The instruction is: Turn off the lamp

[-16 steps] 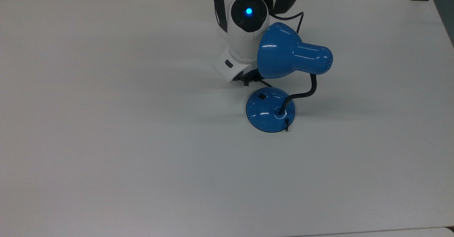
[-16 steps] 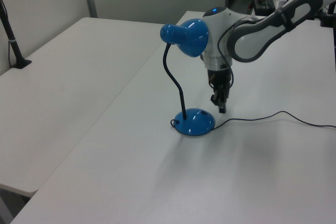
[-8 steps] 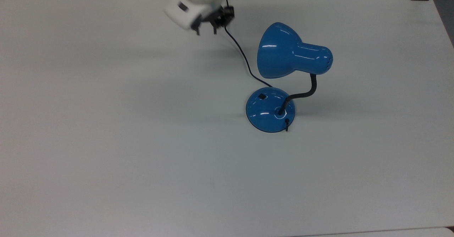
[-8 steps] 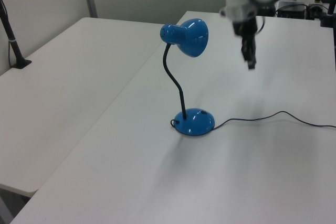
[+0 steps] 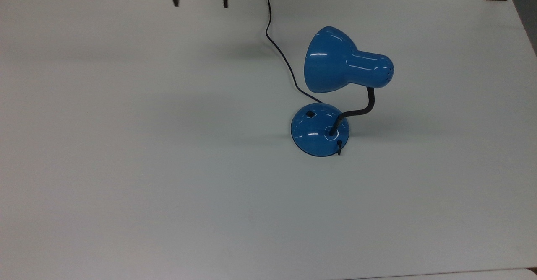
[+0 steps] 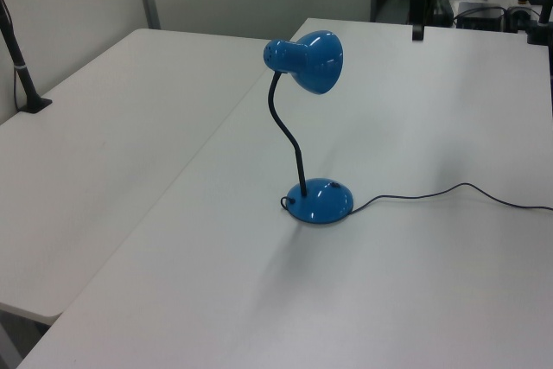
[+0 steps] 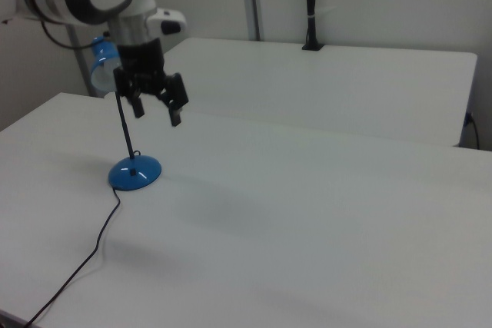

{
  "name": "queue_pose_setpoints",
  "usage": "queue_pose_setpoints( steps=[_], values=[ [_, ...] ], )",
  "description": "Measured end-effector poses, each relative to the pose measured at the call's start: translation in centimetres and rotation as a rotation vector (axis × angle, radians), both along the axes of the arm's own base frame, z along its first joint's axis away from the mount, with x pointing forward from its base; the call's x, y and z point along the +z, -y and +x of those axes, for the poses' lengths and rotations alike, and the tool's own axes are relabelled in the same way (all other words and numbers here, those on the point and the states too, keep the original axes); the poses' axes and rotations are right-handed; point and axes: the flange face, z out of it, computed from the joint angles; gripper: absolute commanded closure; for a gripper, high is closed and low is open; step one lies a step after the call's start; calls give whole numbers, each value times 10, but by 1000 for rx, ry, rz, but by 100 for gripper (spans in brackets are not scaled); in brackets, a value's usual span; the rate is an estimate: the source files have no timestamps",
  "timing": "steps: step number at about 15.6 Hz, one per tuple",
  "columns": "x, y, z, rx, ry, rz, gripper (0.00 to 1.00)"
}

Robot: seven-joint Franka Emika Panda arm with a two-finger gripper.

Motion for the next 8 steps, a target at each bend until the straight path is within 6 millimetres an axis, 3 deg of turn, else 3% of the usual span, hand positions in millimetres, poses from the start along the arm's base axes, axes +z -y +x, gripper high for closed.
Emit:
queue_pose_setpoints(
  steps=[3, 8],
  values=[
    [32, 21, 2, -34, 66, -2, 0],
    [43, 29, 5, -50, 103, 2, 0]
  ],
)
